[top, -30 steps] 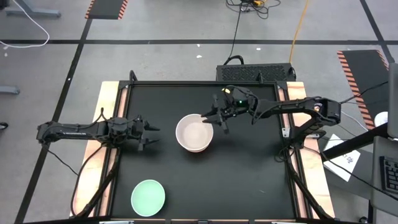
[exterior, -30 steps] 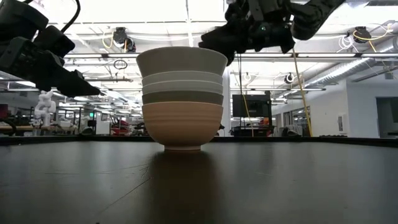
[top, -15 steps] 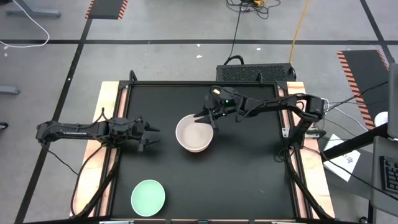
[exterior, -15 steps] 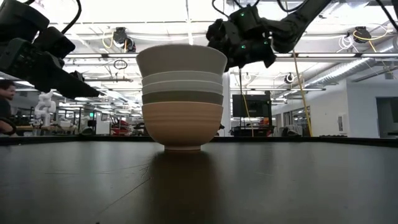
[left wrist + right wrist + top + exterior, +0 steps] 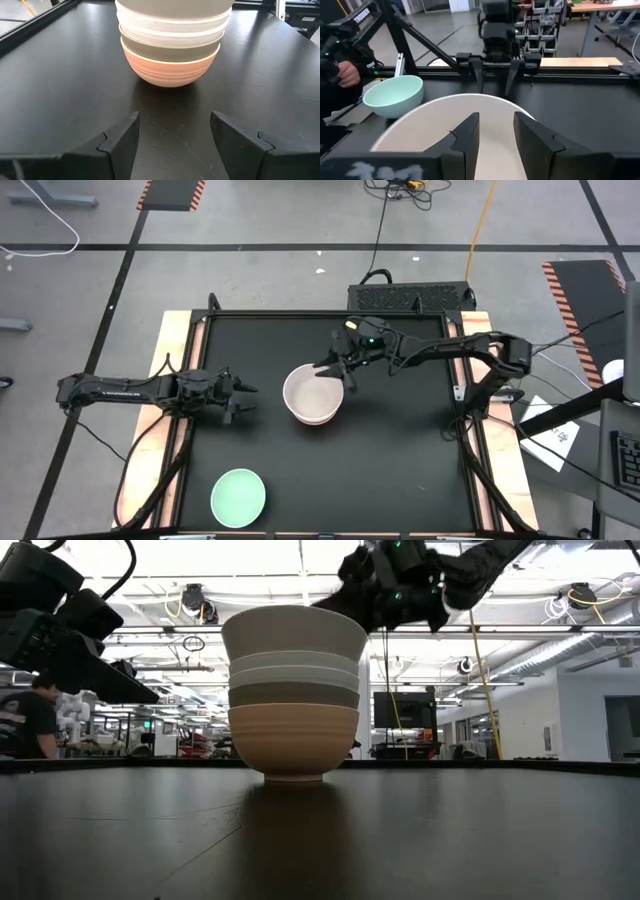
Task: Nest bowls inside each other
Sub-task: Stack the green bowl on top of the gray bowl
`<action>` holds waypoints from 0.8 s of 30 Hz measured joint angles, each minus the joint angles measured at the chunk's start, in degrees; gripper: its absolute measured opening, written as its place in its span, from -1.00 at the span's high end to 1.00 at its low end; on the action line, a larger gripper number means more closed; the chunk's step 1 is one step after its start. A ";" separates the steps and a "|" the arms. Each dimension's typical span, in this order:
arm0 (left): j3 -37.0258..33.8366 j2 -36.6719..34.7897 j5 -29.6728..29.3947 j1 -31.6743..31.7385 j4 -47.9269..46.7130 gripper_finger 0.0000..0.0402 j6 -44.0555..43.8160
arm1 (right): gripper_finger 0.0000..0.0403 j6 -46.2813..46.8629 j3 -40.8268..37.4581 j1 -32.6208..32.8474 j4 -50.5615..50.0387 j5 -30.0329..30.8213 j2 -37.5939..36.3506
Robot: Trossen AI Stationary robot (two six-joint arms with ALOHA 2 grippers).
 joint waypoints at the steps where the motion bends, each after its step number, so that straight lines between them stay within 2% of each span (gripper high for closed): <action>1: 0.00 0.00 0.00 0.00 0.00 -0.22 -0.04 | 0.43 -0.28 0.00 0.11 -1.05 0.13 -1.10; 8: 0.00 0.00 -0.14 0.00 0.03 -0.22 0.00 | 0.43 -2.81 -0.44 0.25 -14.82 1.19 -11.64; 12: 0.00 0.00 -0.24 0.00 0.04 -0.22 -0.06 | 0.43 -3.92 -4.34 1.17 -19.64 2.01 -16.97; 17: 0.00 -0.02 -0.24 0.00 0.09 -0.22 -0.24 | 0.43 -4.60 -13.17 2.95 -19.66 1.99 -24.23; 24: 0.00 -0.02 -0.26 0.00 1.49 -0.22 -0.74 | 0.43 0.16 -28.16 4.67 -9.22 6.56 -35.48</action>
